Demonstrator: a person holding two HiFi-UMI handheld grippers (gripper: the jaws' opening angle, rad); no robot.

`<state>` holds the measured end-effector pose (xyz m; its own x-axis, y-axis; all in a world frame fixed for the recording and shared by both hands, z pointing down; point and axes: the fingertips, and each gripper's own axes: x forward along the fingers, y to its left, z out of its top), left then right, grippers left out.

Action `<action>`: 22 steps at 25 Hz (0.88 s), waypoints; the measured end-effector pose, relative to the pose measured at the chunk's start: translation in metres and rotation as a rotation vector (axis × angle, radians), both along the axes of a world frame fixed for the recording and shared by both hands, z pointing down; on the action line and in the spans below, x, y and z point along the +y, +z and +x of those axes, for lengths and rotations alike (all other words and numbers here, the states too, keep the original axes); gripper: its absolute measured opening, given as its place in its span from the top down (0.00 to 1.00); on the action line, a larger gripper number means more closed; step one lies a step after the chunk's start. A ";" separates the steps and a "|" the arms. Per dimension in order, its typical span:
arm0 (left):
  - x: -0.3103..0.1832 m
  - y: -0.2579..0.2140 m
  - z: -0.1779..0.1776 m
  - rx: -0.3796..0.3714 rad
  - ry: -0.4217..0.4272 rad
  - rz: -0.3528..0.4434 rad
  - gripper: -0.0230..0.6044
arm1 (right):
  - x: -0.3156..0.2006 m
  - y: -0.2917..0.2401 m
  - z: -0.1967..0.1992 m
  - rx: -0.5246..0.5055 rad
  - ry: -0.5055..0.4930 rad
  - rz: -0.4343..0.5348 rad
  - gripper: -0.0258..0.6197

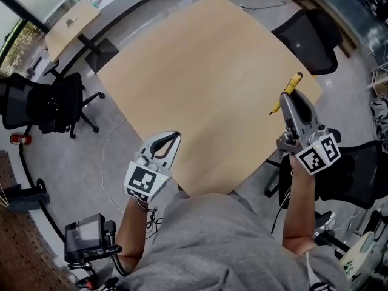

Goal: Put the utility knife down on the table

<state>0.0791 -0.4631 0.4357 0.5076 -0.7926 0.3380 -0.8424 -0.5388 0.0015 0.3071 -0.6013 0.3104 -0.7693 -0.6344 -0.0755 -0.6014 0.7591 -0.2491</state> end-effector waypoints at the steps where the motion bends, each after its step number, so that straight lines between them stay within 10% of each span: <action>1: -0.002 0.001 -0.002 -0.003 -0.015 -0.005 0.95 | -0.008 0.000 -0.003 -0.002 -0.013 -0.001 0.78; 22: -0.082 0.066 -0.042 -0.064 -0.029 -0.071 0.95 | -0.168 0.080 -0.107 0.085 -0.137 -0.020 0.78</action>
